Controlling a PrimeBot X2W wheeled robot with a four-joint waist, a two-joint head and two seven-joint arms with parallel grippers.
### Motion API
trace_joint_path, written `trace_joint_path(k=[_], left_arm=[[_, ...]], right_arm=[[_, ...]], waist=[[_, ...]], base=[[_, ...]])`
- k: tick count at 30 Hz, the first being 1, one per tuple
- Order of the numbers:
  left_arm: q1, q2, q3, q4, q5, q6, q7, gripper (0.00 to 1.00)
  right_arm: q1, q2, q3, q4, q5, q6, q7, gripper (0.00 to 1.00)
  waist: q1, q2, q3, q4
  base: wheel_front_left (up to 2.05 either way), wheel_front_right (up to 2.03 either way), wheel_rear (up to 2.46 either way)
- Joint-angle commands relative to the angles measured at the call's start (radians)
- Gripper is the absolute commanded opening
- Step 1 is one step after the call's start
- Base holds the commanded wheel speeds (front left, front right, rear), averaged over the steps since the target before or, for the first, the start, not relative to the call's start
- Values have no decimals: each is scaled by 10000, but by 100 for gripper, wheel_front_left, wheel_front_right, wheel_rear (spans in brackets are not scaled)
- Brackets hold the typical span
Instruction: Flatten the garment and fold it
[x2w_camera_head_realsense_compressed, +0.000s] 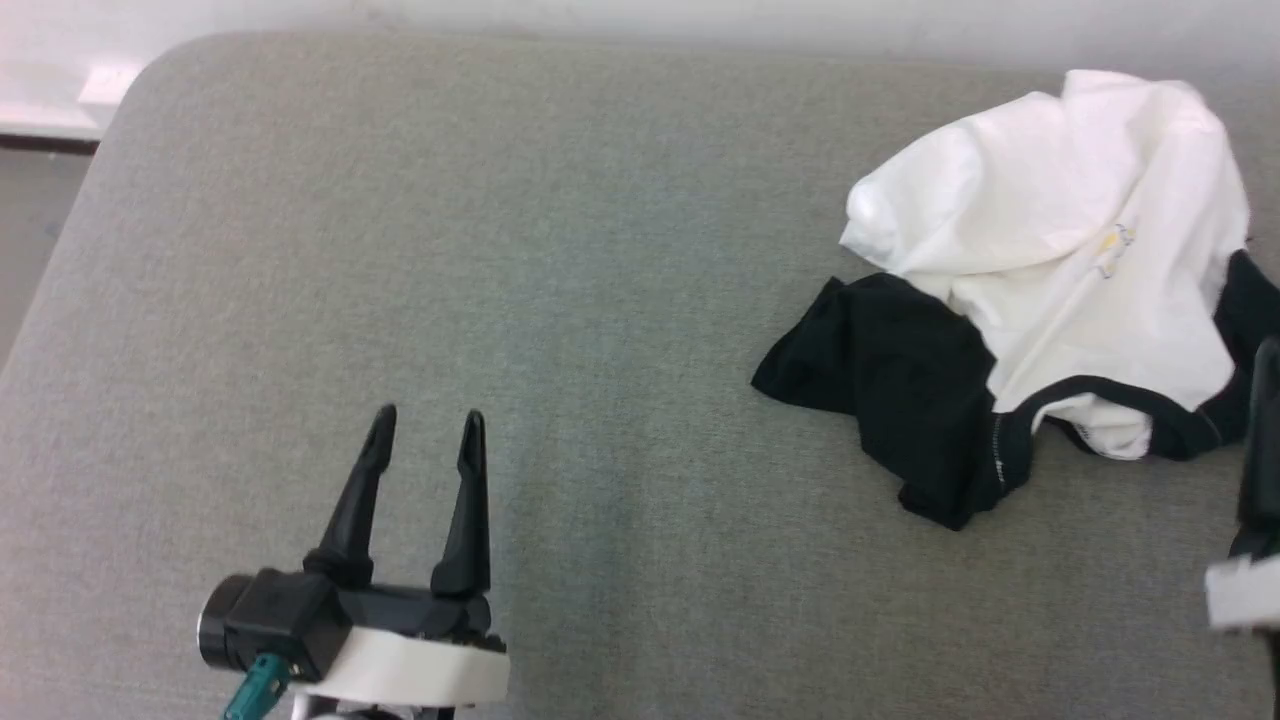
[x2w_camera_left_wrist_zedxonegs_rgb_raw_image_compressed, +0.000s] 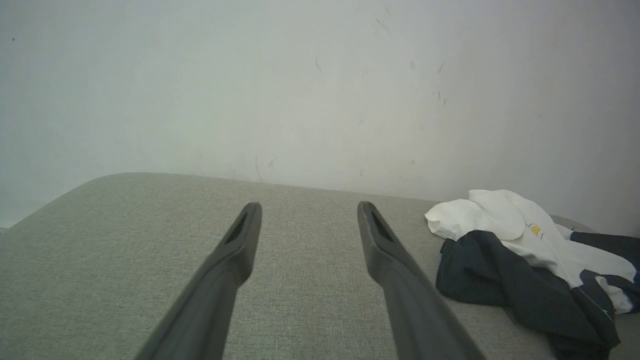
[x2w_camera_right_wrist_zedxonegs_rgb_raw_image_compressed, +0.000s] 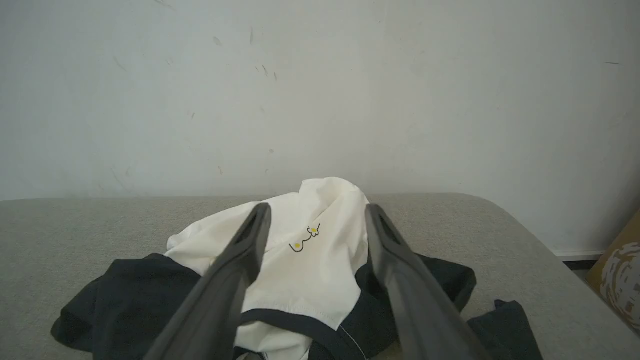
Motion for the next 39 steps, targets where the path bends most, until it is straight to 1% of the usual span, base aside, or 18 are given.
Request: trace_joint_path(k=[1,4,7,10,13,15,17,21,26,30,34,39], left_arm=[[256,-15,-1,49,-38,-16,-47,100],[373,-16,-47,84,-90,5,-47,100],[383,-18,-166,179,-91,-1,-47,100],[77,-17,-450,332,45,-177,-47,100],[-665,50,-923,569,173,-433,77,100],[-1433,190,-1372,764,297,-606,499,100],[-2317,361,-1937,1046,428,-738,1163,100],[-4160,654,-3203,1851,399,-857,2659,100],[-6168,1059,-5156,3165,-328,-874,4101,100],[-7178,1265,-6202,4115,-1068,-875,4986,100],[-7825,1428,-6761,4929,-1240,-876,5287,100],[-8203,1252,-7067,5862,-1512,-877,5000,100]], right_arm=[[531,207,51,-182,-171,-9,-410,100],[952,301,146,-209,-180,-9,-688,100],[1219,322,250,65,303,-9,-940,100],[1244,325,331,184,333,-9,-1034,100],[1115,326,303,195,345,-9,-1018,100],[1002,327,270,146,343,-9,-1003,100],[872,327,286,105,356,-9,-965,100],[578,328,356,-8,413,-9,-866,100],[269,328,471,-139,422,-9,-721,100],[80,328,495,-195,401,-9,-662,100],[-76,328,595,-182,403,-9,-632,100],[-247,328,695,-110,450,-9,-624,100]], waist=[[3,-1,-267,-254],[3,-1,-320,-289],[3,-1,-380,-347],[3,-1,-386,-350],[3,-1,-310,-301],[3,-1,-150,-267],[3,-1,65,-248],[3,-1,638,-306],[3,-1,1355,-460],[3,-1,1763,-597],[3,-1,2010,-742],[3,-1,2209,-936]], base=[[0,0,0],[0,0,0],[0,0,0],[0,0,0],[0,0,0],[0,0,0],[0,0,0],[0,0,0],[0,0,0],[0,0,0],[0,0,0],[0,0,0]])
